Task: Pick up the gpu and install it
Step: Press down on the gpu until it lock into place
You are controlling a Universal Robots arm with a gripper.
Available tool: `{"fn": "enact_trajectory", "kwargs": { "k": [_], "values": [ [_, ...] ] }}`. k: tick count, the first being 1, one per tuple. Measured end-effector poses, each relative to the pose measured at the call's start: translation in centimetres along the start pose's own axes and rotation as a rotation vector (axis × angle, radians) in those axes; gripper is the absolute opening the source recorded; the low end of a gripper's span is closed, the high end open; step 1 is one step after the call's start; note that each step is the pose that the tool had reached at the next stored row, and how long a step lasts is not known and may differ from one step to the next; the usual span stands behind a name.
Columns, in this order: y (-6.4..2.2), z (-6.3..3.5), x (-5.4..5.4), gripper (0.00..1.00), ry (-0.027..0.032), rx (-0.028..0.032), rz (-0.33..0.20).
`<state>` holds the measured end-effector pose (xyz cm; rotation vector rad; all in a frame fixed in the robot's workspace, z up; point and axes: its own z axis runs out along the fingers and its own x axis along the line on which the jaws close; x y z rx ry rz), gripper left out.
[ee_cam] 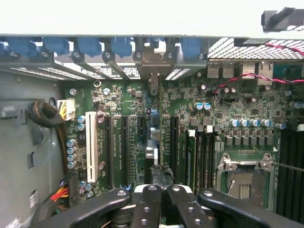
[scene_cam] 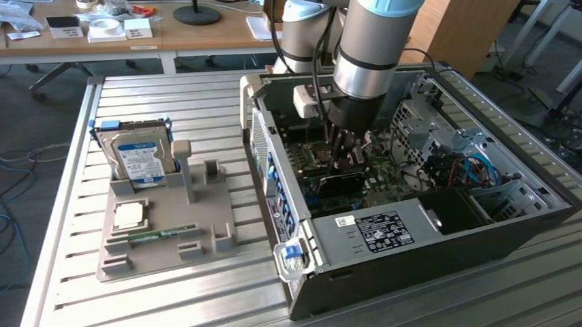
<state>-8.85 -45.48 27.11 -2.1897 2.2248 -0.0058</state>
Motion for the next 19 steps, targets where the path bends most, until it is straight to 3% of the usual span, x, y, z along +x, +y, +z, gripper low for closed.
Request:
{"fn": "enact_trajectory", "kwargs": {
  "k": [7, 19],
  "values": [
    [0.0, -0.35, 0.0, 0.11, 0.0004, -0.0002, 0.0],
    [-0.07, -3.88, 0.0, 0.11, 0.0001, -0.0001, 0.0]
  ]
}}
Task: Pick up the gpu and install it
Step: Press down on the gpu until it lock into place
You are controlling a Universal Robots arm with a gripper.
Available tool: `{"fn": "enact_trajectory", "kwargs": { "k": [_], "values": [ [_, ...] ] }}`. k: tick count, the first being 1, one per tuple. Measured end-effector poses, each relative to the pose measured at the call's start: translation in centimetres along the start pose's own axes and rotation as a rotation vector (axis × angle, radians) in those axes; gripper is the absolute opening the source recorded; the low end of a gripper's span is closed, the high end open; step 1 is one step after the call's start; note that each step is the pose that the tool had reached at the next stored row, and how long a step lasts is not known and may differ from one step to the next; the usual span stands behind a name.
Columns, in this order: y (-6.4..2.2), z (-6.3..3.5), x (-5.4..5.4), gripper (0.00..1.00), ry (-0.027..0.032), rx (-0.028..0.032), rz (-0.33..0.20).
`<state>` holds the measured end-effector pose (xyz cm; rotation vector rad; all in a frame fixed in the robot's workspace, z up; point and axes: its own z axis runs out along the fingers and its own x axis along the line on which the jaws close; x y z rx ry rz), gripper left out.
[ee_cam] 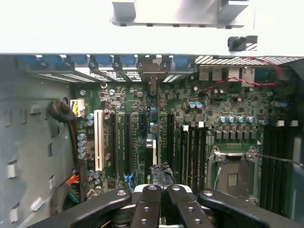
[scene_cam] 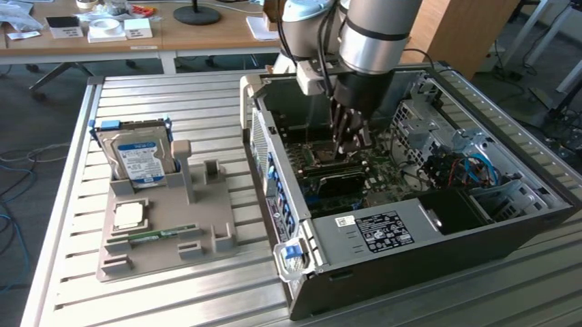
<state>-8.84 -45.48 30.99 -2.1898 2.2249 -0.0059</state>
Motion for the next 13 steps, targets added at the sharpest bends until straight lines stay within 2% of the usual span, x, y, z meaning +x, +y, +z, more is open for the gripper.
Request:
{"fn": "enact_trajectory", "kwargs": {
  "k": [6, 13],
  "values": [
    [-0.05, -1.55, 0.0, 0.11, 0.0, 0.0, 0.0],
    [-0.05, -1.74, 0.0, 0.11, 0.0, 0.0, 0.0]
  ]
}}
